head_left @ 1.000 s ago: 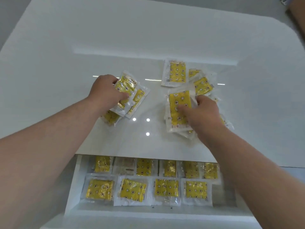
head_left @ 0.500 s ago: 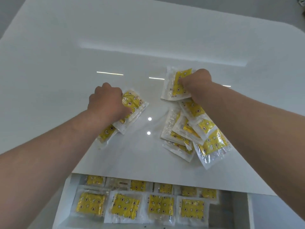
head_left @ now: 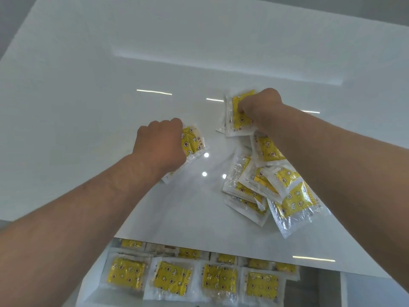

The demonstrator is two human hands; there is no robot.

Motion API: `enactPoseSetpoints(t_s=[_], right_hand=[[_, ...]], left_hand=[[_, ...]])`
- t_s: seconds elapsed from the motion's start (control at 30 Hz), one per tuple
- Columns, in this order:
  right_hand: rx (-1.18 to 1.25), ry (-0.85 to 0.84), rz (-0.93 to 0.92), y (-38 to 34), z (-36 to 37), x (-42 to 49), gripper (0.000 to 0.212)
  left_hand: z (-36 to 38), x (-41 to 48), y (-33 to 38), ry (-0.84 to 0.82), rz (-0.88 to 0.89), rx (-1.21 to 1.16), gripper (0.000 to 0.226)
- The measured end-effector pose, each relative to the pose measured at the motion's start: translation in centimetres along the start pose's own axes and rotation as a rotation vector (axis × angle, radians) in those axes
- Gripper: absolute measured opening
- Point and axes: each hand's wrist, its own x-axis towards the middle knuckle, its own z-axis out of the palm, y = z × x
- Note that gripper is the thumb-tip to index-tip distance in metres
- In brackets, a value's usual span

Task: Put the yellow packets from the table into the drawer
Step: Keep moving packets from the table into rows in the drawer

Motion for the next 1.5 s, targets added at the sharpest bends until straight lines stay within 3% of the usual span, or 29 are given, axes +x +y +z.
enactPoseSetpoints(t_s=[0.13, 0.4, 0.53, 0.7, 0.87, 0.97, 1.1, 1.23, 1.3, 1.4, 1.5], right_hand=[[0.13, 0.044, -0.06, 0.0, 0.2, -0.7, 0.009], [0.43, -0.053, -0.126, 2.0, -0.2, -3.6, 0.035], [0.486, -0.099, -0.149, 3.0, -0.8, -4.9, 0.022], [0.568, -0.124, -0.095, 4.0, -0.9, -5.9, 0.028], [0.584, -0.144, -0.089, 5.1, -0.8, -6.3, 0.045], [0.579, -0.152, -0.085, 5.8, -0.8, -6.7, 0.041], [0.565, -0.137, -0.082, 6.4, -0.9, -7.6, 0.058], [0.553, -0.107, -0.067, 6.9, -0.4, -8.8, 0.075], [0.54, -0.094, -0.074, 7.1, -0.2, -9.5, 0.07], [0.562, -0.087, -0.084, 7.5, 0.2, -10.6, 0.057], [0.565, -0.101, -0.077, 8.1, 0.6, -12.0, 0.072]], left_hand=[[0.5, -0.1, 0.4, -0.042, 0.052, 0.054, 0.028], [0.9, -0.8, 0.9, -0.009, 0.052, 0.032, 0.034], [1.3, -1.9, 0.5, 0.054, 0.017, -0.052, 0.044], [0.8, -3.0, -0.4, 0.134, -0.049, 0.0, 0.044], [0.1, -3.7, -3.9, -0.1, -0.202, 0.0, 0.032], [0.7, -4.2, -5.7, -0.214, -0.179, -0.074, 0.028], [0.5, -4.2, -6.5, -0.269, -0.145, -0.072, 0.056], [-0.5, -3.6, -7.2, -0.212, -0.06, 0.029, 0.055], [-1.0, -3.3, -7.6, -0.188, -0.05, 0.013, 0.055], [-1.5, -3.3, -7.9, -0.217, -0.08, 0.008, 0.076], [-1.4, -3.8, -8.2, -0.251, -0.131, -0.027, 0.091]])
